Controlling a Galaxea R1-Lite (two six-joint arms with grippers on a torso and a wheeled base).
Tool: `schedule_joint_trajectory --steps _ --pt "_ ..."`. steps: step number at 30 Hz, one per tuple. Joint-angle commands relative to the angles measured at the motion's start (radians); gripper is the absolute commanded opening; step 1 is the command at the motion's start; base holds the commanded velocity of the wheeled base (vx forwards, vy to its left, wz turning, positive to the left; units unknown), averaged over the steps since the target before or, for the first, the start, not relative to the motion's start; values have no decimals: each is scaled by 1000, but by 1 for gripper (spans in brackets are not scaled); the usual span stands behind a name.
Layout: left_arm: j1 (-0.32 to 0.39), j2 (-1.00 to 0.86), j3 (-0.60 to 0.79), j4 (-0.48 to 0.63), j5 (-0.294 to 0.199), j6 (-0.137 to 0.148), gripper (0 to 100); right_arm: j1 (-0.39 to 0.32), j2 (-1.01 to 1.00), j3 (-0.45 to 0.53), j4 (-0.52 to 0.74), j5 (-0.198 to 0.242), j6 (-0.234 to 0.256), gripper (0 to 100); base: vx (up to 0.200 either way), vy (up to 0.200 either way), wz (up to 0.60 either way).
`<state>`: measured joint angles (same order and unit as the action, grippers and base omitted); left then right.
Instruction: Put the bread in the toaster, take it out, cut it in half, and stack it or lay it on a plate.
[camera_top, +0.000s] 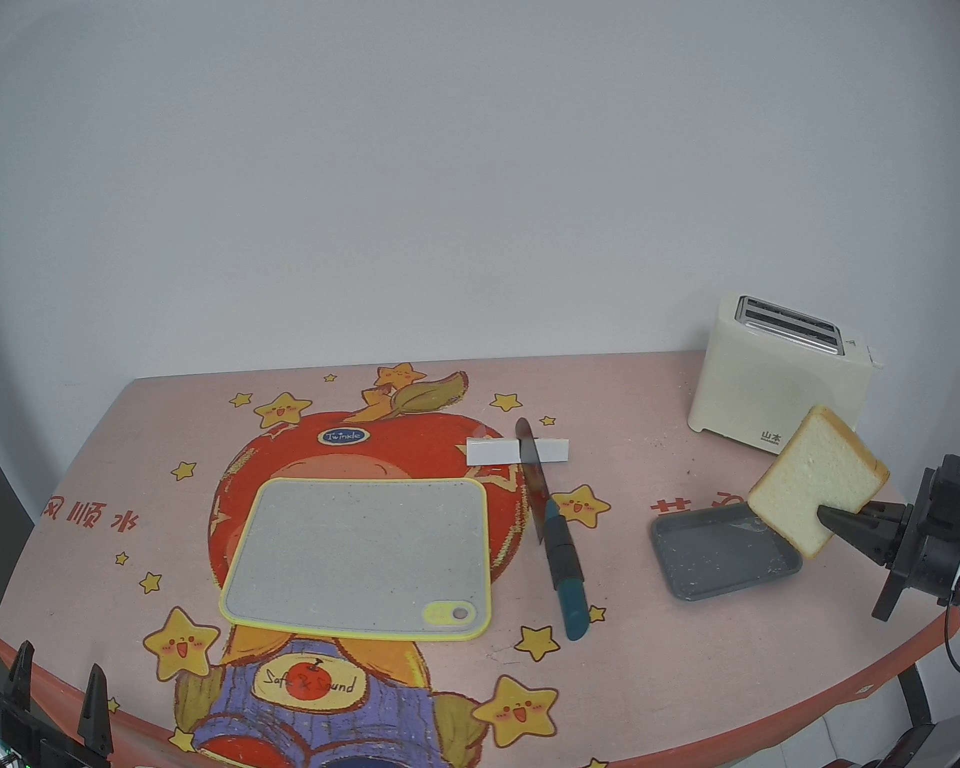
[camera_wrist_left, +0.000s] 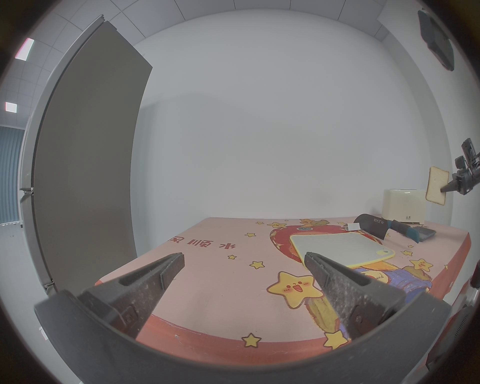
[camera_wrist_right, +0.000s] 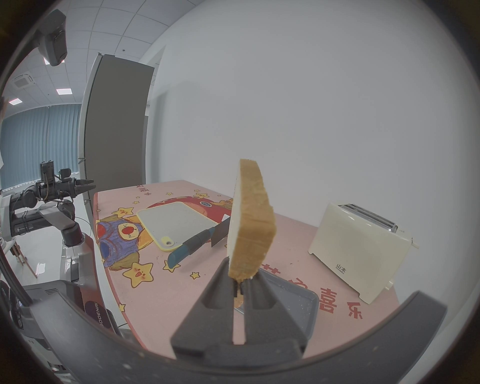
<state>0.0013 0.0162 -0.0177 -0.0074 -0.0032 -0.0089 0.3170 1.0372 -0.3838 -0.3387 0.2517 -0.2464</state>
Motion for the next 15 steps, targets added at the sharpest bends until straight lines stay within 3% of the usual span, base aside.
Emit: schedule_joint_trajectory --steps 1,15 --pt "0 -7 18 0 2 0 100 1 1 0 0 0 -1 0 0 -200 0" --pt "0 -5 18 0 2 0 100 1 1 2 0 0 -1 0 0 -200 0"
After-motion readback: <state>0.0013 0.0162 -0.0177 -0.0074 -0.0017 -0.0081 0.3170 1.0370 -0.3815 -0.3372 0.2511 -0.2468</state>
